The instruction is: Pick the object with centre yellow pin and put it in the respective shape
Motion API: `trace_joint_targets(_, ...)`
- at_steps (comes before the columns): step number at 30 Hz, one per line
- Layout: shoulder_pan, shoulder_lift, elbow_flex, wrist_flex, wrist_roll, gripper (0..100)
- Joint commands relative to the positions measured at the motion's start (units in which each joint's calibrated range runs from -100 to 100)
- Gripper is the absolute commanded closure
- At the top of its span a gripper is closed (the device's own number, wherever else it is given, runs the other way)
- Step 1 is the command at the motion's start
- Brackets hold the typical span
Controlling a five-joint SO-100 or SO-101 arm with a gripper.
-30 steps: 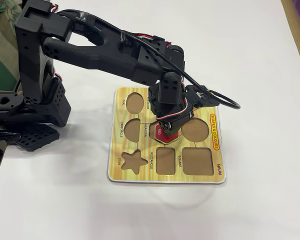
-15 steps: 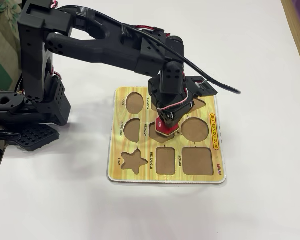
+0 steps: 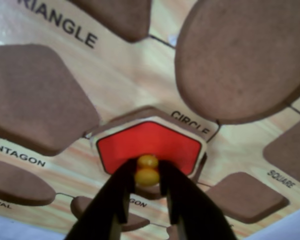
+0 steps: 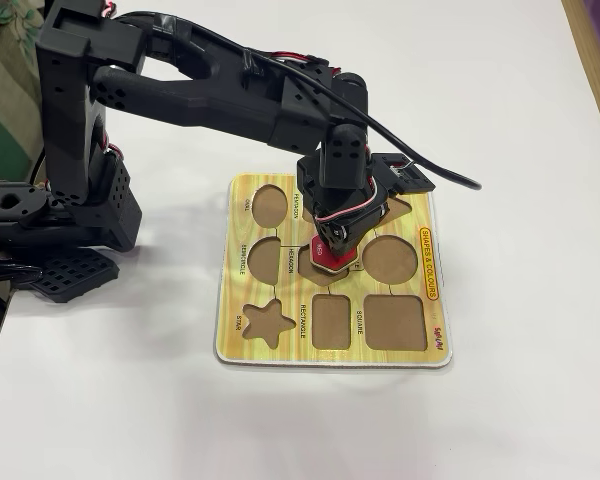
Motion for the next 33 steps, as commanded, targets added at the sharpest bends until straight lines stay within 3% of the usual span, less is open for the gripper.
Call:
trace_joint_targets(1,0.7,-0.2,-1.9,0.1,-0.2,96)
trace_joint_targets(33,0.2,-0.9,3.4,-0.2,-0.3,96)
